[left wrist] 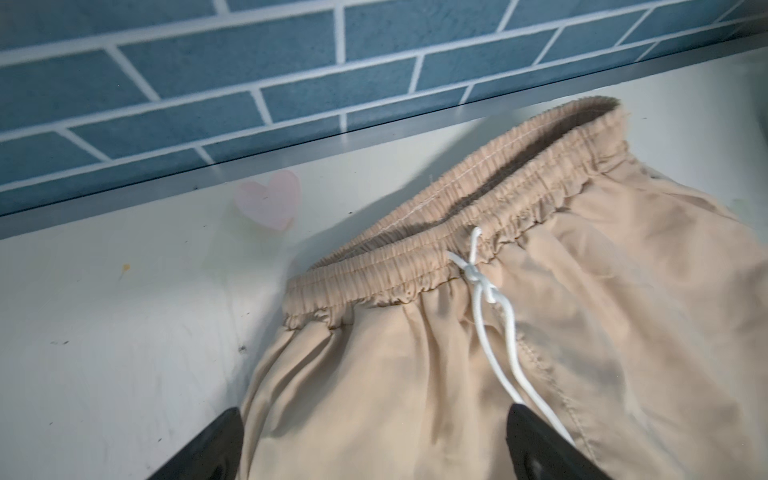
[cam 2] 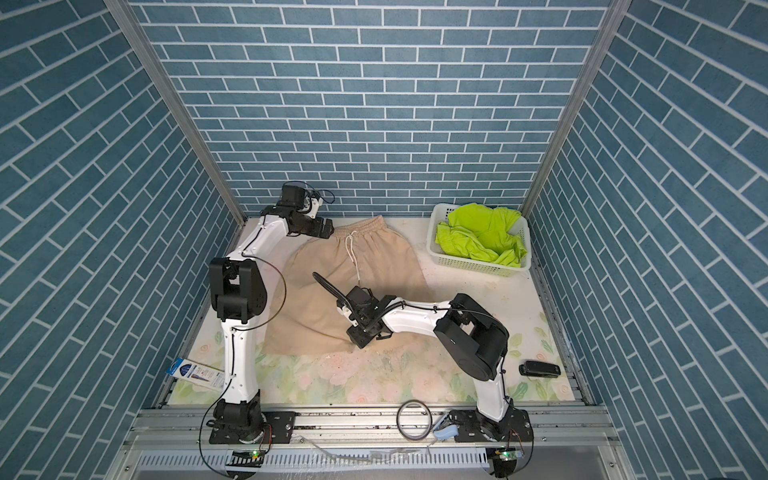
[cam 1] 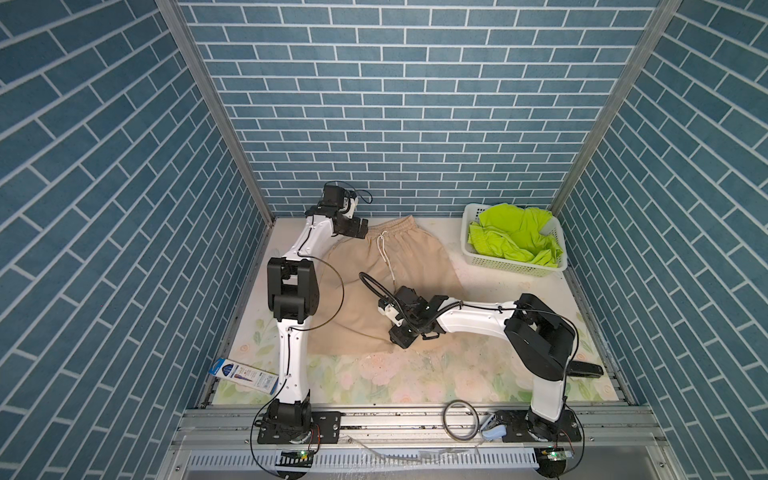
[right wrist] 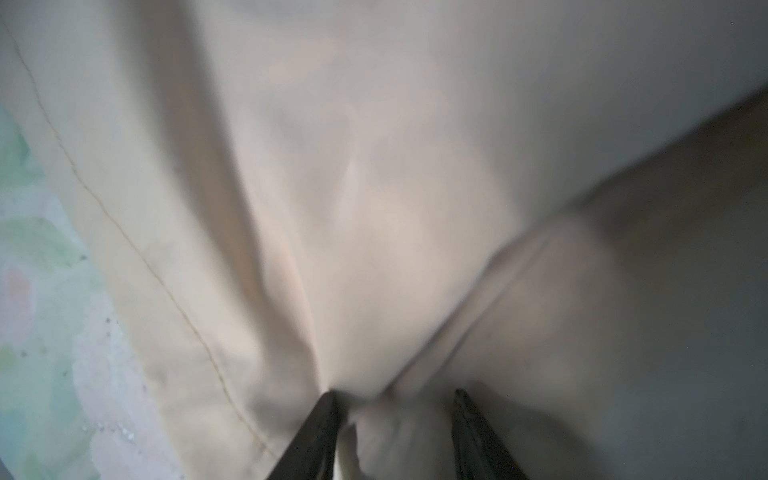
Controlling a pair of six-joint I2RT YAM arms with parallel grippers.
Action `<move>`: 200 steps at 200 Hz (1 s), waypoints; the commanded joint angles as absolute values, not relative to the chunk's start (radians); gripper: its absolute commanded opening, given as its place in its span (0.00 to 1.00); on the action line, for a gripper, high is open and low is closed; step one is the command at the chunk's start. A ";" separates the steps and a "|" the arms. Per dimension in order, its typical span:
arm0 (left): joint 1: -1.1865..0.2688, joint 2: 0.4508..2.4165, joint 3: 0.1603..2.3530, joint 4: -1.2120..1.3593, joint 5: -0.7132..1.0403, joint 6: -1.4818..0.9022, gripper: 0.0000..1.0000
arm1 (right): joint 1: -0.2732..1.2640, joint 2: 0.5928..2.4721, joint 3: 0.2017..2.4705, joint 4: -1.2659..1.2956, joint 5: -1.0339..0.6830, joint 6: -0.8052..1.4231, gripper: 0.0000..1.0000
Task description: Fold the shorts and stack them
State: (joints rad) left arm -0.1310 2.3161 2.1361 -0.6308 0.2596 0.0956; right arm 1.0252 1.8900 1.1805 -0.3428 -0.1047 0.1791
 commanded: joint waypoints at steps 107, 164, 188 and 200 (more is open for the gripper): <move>-0.260 2.721 2.639 -0.824 0.114 0.295 0.97 | 0.992 1.673 1.009 -0.328 -0.156 0.268 0.53; -0.258 2.697 2.603 -0.868 -0.024 0.339 0.47 | 0.998 1.756 1.125 -0.220 -0.310 0.312 0.58; -0.253 2.693 2.593 -0.881 -0.031 0.334 0.40 | 1.014 1.856 1.212 -0.276 -0.306 0.310 0.59; -0.249 2.688 2.585 -0.876 -0.041 0.330 0.39 | 1.016 1.889 1.230 -0.284 -0.311 0.322 0.58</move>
State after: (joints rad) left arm -0.2604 2.7201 2.5965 -0.8364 0.0120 0.3252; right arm 1.0042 1.8114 1.1919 -0.2565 -0.2710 0.2844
